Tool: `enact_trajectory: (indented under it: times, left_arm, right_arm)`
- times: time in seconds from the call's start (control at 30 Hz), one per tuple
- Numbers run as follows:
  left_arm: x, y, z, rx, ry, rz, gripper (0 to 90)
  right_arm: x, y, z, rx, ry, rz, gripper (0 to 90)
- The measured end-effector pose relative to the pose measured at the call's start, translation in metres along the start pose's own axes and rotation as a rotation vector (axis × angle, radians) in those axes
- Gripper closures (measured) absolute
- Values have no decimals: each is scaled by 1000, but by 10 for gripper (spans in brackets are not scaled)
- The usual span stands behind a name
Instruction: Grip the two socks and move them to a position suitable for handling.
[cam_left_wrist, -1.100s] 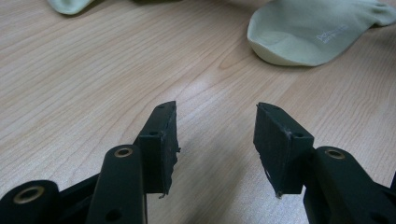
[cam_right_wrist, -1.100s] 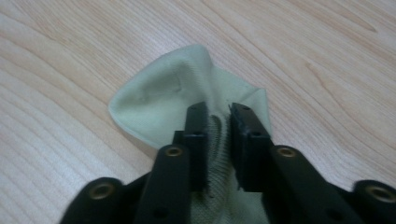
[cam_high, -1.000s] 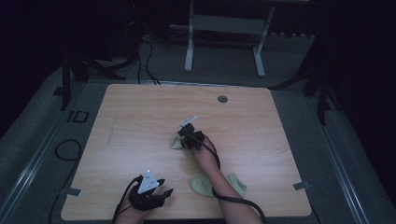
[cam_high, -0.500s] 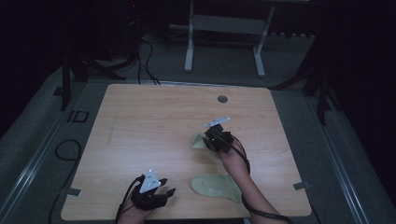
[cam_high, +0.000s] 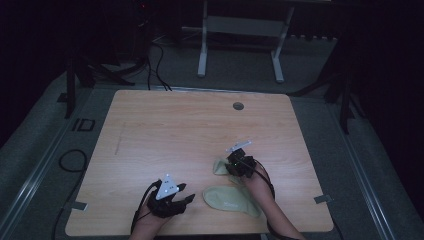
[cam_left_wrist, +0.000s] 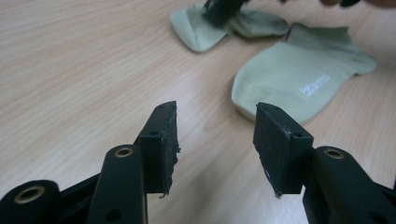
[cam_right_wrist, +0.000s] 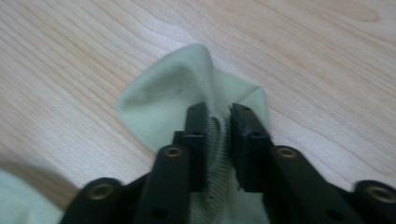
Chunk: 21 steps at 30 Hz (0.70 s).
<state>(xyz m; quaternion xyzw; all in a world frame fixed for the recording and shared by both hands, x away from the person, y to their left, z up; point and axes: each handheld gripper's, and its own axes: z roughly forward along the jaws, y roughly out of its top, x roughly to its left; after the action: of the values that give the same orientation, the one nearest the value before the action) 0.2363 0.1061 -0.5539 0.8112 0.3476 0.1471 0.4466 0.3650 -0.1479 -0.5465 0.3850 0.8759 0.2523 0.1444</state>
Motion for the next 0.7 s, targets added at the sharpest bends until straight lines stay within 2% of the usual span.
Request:
enact_trajectory:
  times: [0.1,0.2,0.23,0.37,0.4,0.47,0.6,0.67,0.7]
  left_arm:
    - [2,9,9,12,-7,18,495]
    - [2,20,17,15,-9,33,495]
    - [3,25,20,16,-7,43,495]
    - [5,45,31,11,-4,71,517]
    - [5,45,31,11,-4,71,546]
    - [7,59,44,15,-6,90,592]
    - [5,71,65,43,3,115,750]
    - [4,73,71,55,5,127,807]
    - [4,74,77,70,1,133,807]
  right_arm:
    - [1,2,2,1,10,-10,548]
    - [4,7,3,20,12,-41,451]
    - [4,8,1,18,12,-43,444]
    - [-1,7,-18,-34,23,-8,480]
    - [-1,7,-18,-34,23,-8,480]
    - [0,0,-28,-39,22,-15,543]
    - [3,-11,-31,-24,31,-18,582]
    - [4,-13,-30,-19,31,-23,582]
    - [5,-14,-28,-11,29,-27,586]
